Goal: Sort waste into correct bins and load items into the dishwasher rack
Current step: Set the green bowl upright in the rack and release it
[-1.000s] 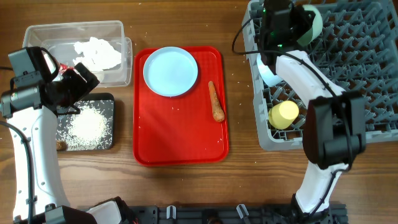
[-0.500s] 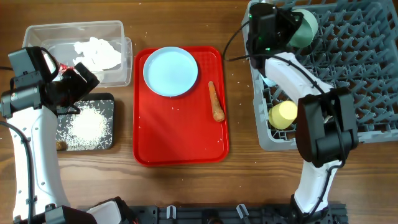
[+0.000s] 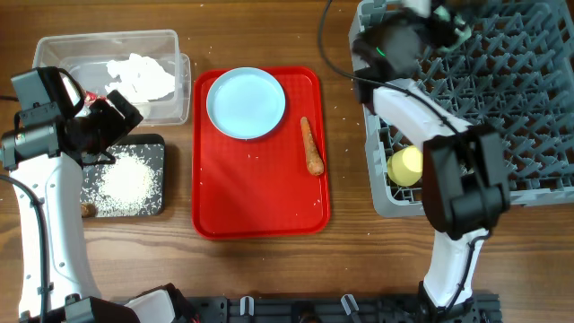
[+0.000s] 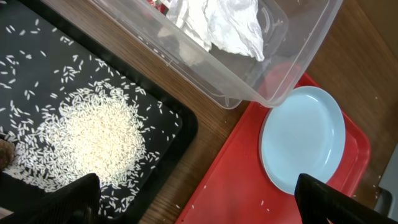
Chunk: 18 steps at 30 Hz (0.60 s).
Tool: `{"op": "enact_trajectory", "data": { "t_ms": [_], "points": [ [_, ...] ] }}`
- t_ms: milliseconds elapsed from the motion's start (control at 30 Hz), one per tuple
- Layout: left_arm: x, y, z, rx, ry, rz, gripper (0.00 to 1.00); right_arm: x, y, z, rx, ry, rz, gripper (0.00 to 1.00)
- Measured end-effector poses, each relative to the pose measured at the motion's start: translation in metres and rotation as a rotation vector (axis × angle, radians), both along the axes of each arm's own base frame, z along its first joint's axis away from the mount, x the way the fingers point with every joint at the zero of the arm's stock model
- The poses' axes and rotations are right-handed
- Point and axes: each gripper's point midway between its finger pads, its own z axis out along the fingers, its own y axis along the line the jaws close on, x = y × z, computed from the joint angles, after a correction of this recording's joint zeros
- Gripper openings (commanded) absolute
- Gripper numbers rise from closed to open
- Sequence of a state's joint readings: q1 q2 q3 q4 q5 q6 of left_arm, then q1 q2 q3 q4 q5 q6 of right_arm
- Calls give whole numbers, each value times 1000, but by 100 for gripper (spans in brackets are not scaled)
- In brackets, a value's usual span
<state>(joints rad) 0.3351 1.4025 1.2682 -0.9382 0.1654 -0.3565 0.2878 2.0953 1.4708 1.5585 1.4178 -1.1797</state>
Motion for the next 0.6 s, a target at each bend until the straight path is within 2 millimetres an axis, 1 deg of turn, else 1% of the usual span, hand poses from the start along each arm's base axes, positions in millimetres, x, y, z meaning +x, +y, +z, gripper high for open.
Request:
{"op": "enact_trajectory", "data": {
  "t_ms": [33, 67, 100, 133, 367, 433, 467, 600],
  "points": [
    [0, 0, 0, 0, 0, 0, 100, -7, -9, 5, 12, 21, -34, 44],
    [0, 0, 0, 1, 1, 1, 100, -10, -14, 8, 13, 42, -51, 47],
    [0, 0, 0, 1, -1, 0, 100, -12, -19, 6, 12, 80, -74, 50],
    [0, 0, 0, 0, 0, 0, 100, -12, -22, 3, 13, 110, -88, 51],
    [0, 0, 0, 1, -1, 0, 100, -13, -23, -1, 11, 173, -105, 53],
    [0, 0, 0, 0, 0, 0, 100, -11, -23, -3, 4, 204, -107, 54],
    [0, 0, 0, 1, 0, 0, 100, -8, -22, -6, -11, 252, -108, 54],
    [0, 0, 0, 1, -1, 0, 100, -1, -20, -13, -28, 313, -107, 52]
  ]
}}
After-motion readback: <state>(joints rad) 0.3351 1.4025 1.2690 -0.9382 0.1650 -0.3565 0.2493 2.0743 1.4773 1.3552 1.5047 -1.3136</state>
